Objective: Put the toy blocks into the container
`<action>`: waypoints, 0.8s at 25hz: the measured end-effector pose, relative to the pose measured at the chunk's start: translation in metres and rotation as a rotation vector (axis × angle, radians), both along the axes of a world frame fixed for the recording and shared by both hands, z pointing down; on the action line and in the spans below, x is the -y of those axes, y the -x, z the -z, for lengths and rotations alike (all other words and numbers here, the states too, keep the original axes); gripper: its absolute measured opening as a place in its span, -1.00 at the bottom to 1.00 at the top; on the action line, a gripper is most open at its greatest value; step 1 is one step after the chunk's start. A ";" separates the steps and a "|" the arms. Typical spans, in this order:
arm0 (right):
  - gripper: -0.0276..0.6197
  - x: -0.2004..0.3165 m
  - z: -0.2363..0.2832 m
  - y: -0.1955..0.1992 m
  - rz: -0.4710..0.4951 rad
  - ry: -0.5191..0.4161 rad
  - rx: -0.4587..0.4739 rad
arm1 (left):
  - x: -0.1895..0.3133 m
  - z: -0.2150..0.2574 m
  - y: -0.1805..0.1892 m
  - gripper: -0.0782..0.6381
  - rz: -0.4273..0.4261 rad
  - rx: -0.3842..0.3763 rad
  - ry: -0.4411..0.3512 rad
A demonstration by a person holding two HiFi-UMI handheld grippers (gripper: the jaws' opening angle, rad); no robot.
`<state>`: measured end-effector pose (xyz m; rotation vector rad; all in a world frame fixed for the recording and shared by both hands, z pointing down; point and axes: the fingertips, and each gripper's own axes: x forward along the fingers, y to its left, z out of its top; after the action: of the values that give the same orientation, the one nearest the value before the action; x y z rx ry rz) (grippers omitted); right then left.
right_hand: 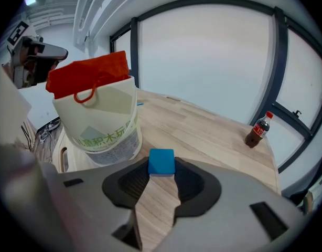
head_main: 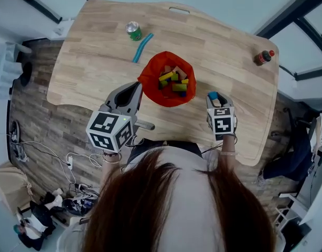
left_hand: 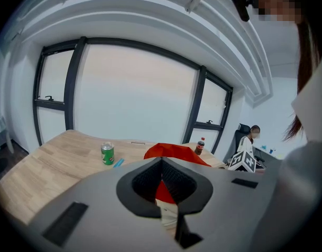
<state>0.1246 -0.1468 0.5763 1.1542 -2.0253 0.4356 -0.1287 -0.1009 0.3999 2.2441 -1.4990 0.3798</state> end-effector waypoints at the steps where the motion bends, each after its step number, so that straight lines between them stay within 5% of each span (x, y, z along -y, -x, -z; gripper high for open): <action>1: -0.42 -0.002 0.004 0.000 -0.006 -0.010 0.003 | -0.002 0.000 0.000 -0.76 -0.004 -0.002 -0.001; 20: -0.42 -0.024 0.068 0.010 -0.088 -0.150 0.085 | -0.022 0.006 0.001 -0.76 -0.088 -0.015 -0.026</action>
<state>0.1144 -0.1232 0.5082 1.3409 -2.1156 0.3868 -0.1302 -0.0792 0.3941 2.3335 -1.4086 0.3708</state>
